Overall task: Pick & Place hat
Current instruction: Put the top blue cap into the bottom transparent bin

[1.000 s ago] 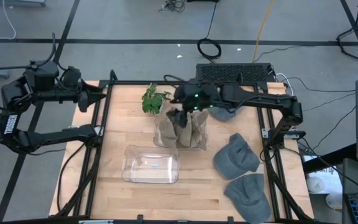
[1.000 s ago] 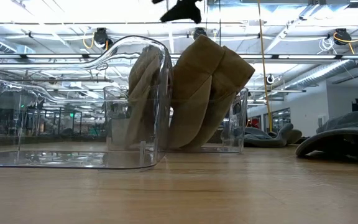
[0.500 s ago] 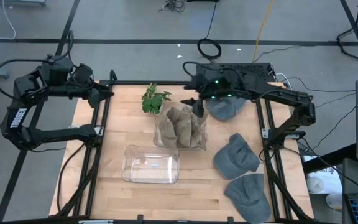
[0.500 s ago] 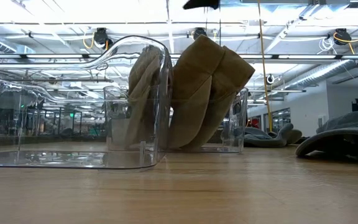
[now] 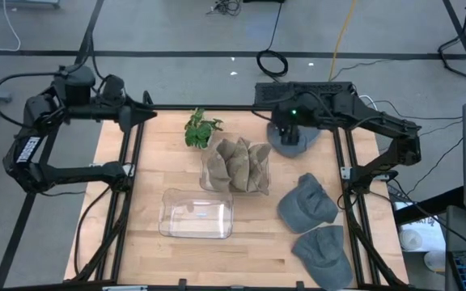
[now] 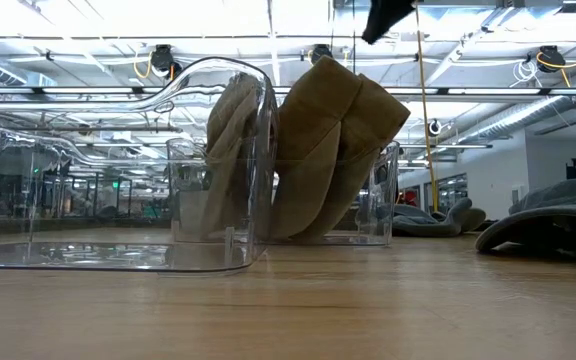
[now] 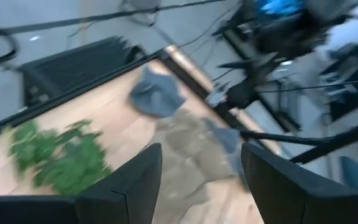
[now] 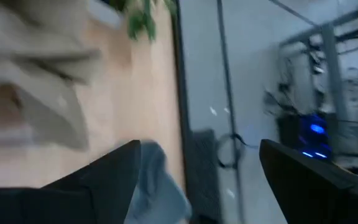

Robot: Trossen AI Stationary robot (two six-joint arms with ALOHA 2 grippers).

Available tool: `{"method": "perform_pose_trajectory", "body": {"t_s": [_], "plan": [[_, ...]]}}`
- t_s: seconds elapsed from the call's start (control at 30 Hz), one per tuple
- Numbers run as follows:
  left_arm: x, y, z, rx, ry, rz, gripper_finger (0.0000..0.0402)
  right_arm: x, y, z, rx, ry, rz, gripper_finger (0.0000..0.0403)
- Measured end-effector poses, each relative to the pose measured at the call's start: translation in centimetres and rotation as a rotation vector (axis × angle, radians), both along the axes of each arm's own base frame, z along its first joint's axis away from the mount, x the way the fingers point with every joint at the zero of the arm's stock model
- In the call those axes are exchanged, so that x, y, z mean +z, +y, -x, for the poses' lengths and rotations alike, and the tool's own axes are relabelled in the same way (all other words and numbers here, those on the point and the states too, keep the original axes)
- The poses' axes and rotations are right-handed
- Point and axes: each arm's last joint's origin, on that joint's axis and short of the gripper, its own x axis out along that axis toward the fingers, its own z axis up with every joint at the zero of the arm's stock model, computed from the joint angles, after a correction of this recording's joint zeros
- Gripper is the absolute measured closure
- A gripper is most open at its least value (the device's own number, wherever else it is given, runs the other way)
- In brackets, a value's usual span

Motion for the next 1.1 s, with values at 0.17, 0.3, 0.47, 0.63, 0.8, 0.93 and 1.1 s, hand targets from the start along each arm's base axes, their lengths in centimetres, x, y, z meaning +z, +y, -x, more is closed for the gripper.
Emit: {"method": "perform_pose_trajectory", "body": {"t_s": [0.17, 0.3, 0.47, 0.63, 0.8, 0.93, 1.1], "plan": [[0.8, -0.1, -0.7, -0.102, -0.094, -0.025, 0.0172, -1.8, -0.9, 0.5, -0.046, 0.178, 0.093, 0.0089], [1.2, -0.2, -1.2, -0.167, -0.133, -0.036, 0.0172, -4.2, -2.2, 1.3, -0.082, 0.308, 0.078, 0.0089], [1.2, -0.1, -1.8, -0.19, -0.136, -0.035, 0.0172, -8.2, -3.9, 2.2, -0.138, 0.474, 0.02, 0.0089], [1.0, 0.2, -2.4, -0.198, -0.122, -0.022, 0.0172, -12.8, -5.0, 3.6, -0.146, 0.654, -0.038, 0.0089], [0.8, 0.4, -3.0, -0.204, -0.107, -0.011, 0.0172, -17.1, -5.4, 5.0, -0.144, 0.774, -0.084, 0.0089], [0.7, 0.6, -3.3, -0.204, -0.1, -0.005, 0.0172, -20.0, -5.2, 5.8, -0.09, 0.843, -0.094, 0.0089], [0.7, 0.6, -3.4, -0.204, -0.097, -0.003, 0.0172, -22.1, -4.8, 6.4, -0.012, 0.827, -0.118, 0.0089]]}}
